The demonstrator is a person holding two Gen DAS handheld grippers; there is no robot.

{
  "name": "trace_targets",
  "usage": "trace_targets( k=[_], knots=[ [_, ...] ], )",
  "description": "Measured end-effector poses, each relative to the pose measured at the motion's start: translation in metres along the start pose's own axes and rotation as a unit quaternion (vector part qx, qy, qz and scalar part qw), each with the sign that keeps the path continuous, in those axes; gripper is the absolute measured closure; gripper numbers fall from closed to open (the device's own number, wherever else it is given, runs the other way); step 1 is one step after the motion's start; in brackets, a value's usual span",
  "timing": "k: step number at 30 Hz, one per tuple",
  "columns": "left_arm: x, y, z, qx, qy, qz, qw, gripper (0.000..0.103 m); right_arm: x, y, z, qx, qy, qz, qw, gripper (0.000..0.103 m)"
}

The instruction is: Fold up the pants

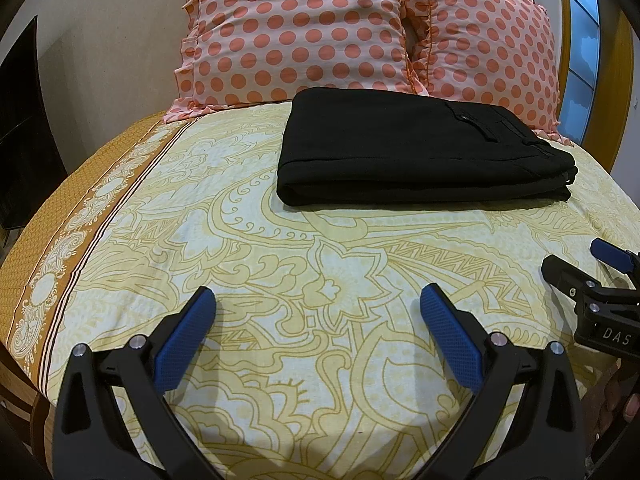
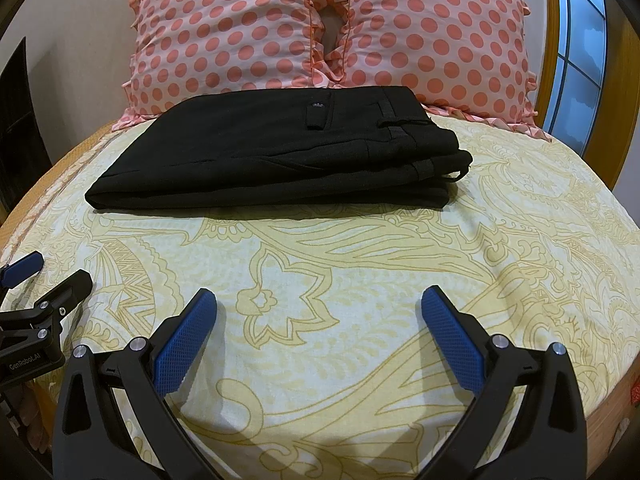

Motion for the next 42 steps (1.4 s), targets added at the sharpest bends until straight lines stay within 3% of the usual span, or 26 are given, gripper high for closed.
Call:
trace_targets(
  k=[23,42],
  knots=[
    [-0.0003,0.0024,0.0005,0.011,0.000,-0.002,0.9999,0.002,0.0010,-0.0004,-0.0002,-0.001,-0.001,0.001,1.000,0.001],
    [0.0002,-0.0008,-0.0018,-0.012,-0.015,0.010,0.9998,0.002,0.0016,-0.0005,-0.0002,-0.002,-0.002,0.002,1.000,0.001]
  ],
)
Point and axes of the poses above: each gripper's, at about its wrist camera, not at the fingertips, and z roughly the way its jaws point, x to its left, y to its top, the point moved 5 cm from there along z, roughly the way its jaws point, and after that the axes turned 6 degrees about z, right-handed, at the moved point
